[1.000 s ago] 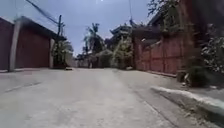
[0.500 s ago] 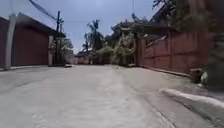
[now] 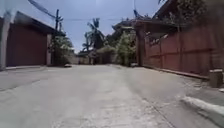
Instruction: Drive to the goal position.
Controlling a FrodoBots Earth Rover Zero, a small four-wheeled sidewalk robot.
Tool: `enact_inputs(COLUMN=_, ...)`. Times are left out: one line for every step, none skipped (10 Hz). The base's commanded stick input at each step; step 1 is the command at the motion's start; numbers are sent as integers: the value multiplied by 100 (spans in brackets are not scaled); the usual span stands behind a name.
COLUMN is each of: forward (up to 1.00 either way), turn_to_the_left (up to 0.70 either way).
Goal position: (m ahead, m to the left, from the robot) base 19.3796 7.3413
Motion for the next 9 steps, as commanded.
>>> enact_inputs(forward=100, turn_to_the_left=3)
enact_inputs(forward=100, turn_to_the_left=3)
enact_inputs(forward=100, turn_to_the_left=3)
enact_inputs(forward=100, turn_to_the_left=3)
enact_inputs(forward=100, turn_to_the_left=3)
enact_inputs(forward=100, turn_to_the_left=3)
enact_inputs(forward=100, turn_to_the_left=3)
enact_inputs(forward=100, turn_to_the_left=3)
enact_inputs(forward=100, turn_to_the_left=3)
